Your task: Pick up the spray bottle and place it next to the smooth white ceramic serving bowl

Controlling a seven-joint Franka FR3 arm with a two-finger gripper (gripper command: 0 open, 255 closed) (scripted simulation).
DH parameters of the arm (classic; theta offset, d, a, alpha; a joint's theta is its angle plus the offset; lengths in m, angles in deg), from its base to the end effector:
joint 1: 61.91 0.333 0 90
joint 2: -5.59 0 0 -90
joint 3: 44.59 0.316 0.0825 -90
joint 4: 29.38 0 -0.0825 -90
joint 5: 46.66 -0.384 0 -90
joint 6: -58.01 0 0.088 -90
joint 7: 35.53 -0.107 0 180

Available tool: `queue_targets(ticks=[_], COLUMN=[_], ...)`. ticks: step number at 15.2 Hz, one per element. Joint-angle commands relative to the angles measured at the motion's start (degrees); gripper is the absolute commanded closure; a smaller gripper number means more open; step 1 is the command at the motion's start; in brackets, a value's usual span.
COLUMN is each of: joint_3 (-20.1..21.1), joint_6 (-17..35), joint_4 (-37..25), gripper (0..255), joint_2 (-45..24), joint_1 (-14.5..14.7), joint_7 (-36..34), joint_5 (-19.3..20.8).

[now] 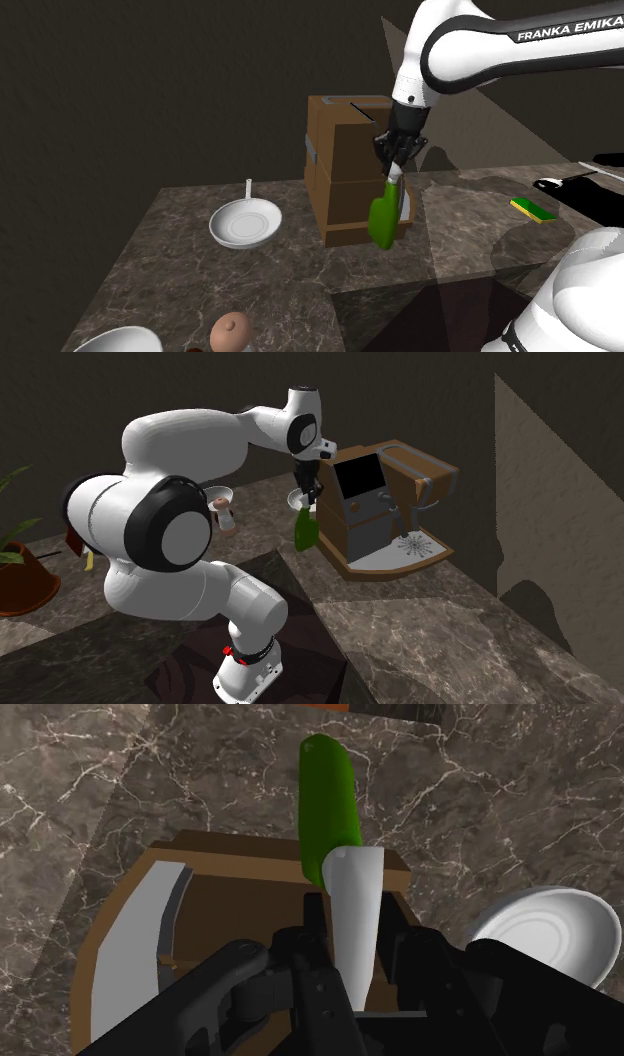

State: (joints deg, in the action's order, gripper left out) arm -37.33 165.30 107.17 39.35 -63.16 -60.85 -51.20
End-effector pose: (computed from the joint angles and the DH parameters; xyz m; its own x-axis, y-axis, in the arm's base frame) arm 0.3796 0.0522 0.5351 0.9276 -0.3679 0.0651 -0.3660 -0.9298 -0.0385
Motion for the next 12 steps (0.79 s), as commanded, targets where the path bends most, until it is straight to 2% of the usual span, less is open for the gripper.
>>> queue_targets(ticks=[1, 12], joint_3=[-0.19, -0.57], joint_6=[-1.71, -9.96], joint_4=[-1.50, -10.65], gripper=[255, 255], joint_2=[0.19, -0.70], joint_1=[-0.07, -0.28], joint_7=[0.09, -0.10], joint_5=[0.11, 0.50])
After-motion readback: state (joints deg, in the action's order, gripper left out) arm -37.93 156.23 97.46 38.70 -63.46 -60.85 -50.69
